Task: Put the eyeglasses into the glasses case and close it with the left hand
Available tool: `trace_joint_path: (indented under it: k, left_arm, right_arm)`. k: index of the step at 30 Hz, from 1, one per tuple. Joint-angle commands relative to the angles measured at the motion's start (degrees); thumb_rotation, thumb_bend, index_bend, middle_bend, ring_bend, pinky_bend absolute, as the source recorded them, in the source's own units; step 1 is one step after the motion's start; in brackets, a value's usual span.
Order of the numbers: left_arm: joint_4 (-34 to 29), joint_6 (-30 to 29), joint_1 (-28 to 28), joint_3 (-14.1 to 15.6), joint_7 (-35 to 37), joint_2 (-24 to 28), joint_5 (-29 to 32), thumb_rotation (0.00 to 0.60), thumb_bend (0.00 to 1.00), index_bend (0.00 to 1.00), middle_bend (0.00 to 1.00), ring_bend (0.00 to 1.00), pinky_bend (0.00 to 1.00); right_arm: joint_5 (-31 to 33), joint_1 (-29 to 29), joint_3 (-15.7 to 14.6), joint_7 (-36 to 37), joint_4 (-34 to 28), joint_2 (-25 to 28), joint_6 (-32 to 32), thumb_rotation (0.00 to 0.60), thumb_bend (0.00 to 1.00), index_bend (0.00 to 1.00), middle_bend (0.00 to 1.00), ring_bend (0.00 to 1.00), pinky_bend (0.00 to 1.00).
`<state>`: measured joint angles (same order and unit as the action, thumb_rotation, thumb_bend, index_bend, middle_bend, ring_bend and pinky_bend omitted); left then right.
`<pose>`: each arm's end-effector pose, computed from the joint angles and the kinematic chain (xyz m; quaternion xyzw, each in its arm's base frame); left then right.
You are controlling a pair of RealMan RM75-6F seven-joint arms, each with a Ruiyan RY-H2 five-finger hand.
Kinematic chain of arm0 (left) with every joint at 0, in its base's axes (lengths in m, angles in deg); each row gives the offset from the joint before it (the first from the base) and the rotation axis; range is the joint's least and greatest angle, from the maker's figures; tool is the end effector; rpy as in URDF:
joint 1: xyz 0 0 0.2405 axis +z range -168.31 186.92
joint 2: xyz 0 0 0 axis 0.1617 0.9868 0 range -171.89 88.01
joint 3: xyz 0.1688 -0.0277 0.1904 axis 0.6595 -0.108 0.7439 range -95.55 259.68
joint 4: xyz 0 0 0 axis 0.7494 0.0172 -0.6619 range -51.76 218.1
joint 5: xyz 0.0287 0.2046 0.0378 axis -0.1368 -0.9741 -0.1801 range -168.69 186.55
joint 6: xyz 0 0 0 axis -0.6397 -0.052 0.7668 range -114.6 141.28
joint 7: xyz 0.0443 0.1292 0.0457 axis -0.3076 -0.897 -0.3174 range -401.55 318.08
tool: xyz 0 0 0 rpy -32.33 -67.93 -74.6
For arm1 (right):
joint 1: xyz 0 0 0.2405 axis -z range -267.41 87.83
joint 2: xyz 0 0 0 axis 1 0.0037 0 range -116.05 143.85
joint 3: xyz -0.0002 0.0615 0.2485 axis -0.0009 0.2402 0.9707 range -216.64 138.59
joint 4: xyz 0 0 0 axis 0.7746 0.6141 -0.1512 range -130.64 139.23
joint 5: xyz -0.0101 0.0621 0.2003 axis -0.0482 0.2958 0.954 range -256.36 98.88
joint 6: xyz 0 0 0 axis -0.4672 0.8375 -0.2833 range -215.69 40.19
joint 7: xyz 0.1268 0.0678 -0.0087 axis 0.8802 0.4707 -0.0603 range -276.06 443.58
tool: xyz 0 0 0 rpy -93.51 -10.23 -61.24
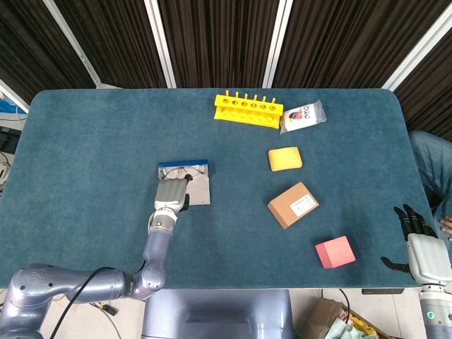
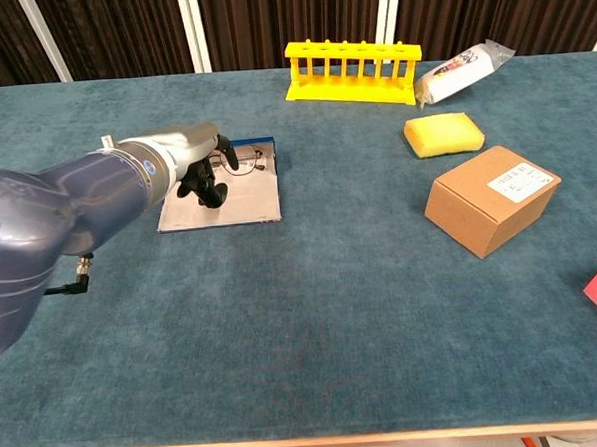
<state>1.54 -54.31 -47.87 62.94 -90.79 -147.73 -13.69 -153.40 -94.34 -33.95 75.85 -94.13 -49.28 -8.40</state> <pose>-0.0776 0.3571 -0.0785 -0.6812 -0.4656 -0.2671 0.4978 -0.3193 -0.1830 0.1550 0.5602 -0.4417 0.3217 0.6226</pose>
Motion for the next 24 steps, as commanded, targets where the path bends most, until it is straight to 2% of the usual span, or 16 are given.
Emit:
trace_joint_path:
  k: [1,4,6,9,13,17,24]
  left_arm:
    - [-5.8,-3.2,1.6,1.8,-0.5,2.8,-2.7,0.600,0.42,0.23,0.49,0.45,0.60]
    - [-9.5,-3.9,2.6,2.2,-0.7,4.5,-2.5,0.600,0.35,0.17,0.30,0.24,0.42]
    - [-10.6,-3.8,3.0,2.3,-0.5,5.3,-2.7,0.600,0.30,0.16,0.23,0.15,0.31]
    - [-10.8,-3.8,3.4,3.2,-0.3,6.0,-4.0,0.600,0.21,0.15,0.17,0.08,0.19]
    - [-10.1,-3.6,4.0,4.7,0.9,6.1,-6.8,0.600,0.18,0.14,0.13,0.03,0.06]
    - [-8.8,-3.5,5.0,6.2,3.1,5.5,-10.0,0.600,0.18,0.13,0.12,0.03,0.05]
    - [-3.1,-3.1,6.2,9.5,4.7,2.8,-15.7,0.600,0.19,0.13,0.14,0.04,0.12]
  right_arm:
    - [0.1,0.0,0.0,0.2,0.0,0.0,-0.1,0.600,0.18,0.07,0.02,0.10,0.23]
    - [-0.1,0.0,0.0,0.2,-0.1,0.0,-0.1,0.600,0.18,0.07,0.02,0.10,0.23]
    - [-0.2,0.0,-0.1,0.3,-0.2,0.1,-0.1,0.600,0.18,0.07,0.02,0.10,0.23]
    - [-0.2,0.0,-0.1,0.5,-0.1,0.1,-0.1,0.600,0.18,0.07,0.02,0.10,0.23]
    - [-0.1,0.0,-0.1,0.6,-0.2,0.2,-0.3,0.600,0.18,0.07,0.02,0.10,0.23]
    - [0.0,-0.1,-0.1,0.8,-0.3,0.3,-0.5,0.600,0.18,0.07,0.02,0.10,0.23]
    - [-0.1,0.0,-0.1,1.2,-0.3,0.4,-0.5,0.600,0.18,0.07,0.02,0.10,0.23]
